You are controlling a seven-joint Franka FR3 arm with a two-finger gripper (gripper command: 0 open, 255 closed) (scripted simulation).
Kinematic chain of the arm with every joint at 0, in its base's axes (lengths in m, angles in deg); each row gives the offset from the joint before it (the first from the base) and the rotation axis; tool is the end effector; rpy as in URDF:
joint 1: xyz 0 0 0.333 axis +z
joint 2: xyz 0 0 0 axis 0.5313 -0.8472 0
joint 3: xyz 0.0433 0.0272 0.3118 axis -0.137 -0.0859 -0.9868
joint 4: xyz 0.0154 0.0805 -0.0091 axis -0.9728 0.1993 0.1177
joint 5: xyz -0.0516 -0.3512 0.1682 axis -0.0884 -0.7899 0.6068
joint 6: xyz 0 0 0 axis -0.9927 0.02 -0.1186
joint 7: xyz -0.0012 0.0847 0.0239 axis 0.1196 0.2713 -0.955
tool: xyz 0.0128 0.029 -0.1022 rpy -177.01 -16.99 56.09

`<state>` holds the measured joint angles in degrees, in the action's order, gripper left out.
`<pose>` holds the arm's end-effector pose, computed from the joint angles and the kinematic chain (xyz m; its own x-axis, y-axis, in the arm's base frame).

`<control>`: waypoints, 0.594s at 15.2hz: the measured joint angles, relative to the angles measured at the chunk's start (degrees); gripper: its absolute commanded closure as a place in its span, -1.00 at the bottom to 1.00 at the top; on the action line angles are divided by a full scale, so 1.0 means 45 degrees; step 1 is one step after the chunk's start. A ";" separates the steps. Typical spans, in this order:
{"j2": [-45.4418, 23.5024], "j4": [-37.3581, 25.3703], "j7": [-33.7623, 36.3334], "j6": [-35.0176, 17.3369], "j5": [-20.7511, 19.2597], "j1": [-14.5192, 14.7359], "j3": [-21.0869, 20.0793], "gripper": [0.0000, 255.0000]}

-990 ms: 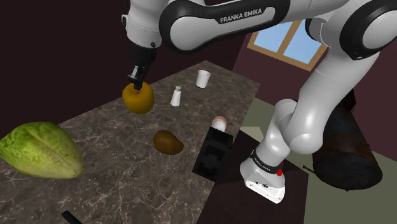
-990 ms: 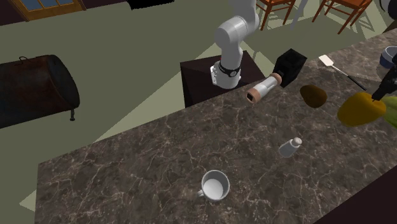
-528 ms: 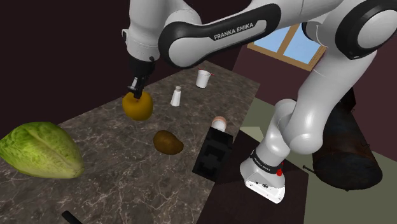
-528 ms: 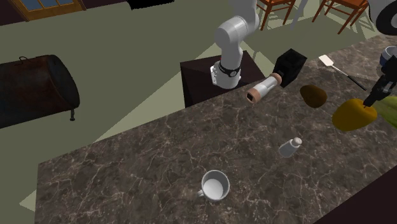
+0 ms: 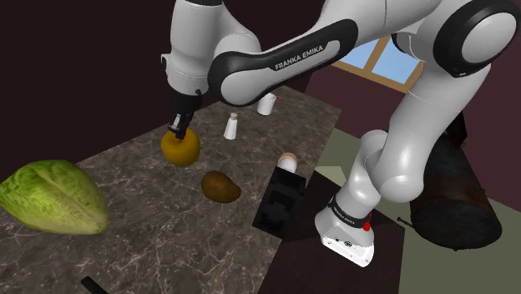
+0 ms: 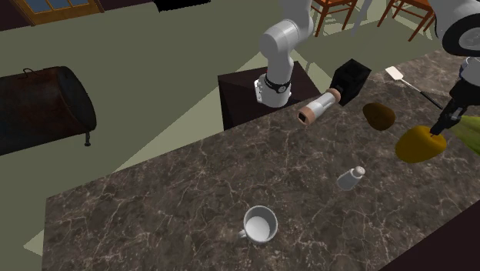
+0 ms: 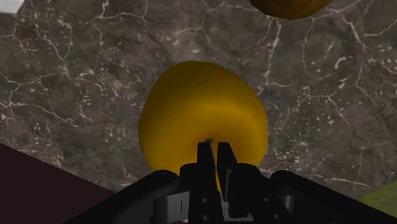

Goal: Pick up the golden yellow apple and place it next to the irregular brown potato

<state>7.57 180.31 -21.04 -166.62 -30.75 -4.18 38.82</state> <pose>0.4569 0.3219 0.4095 0.8349 0.5312 0.1438 0.5087 -0.8447 0.1666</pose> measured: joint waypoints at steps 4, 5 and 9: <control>-0.0014 0.0008 0.0009 -0.0025 -0.0007 0.0000 0.0000 1.00; -0.0015 0.0008 0.0009 -0.0026 -0.0007 0.0000 0.0000 -1.00; -0.0013 0.0007 0.0010 -0.0027 -0.0008 0.0001 0.0000 -1.00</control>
<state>7.51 180.35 -21.00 -166.74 -30.79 -4.17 38.82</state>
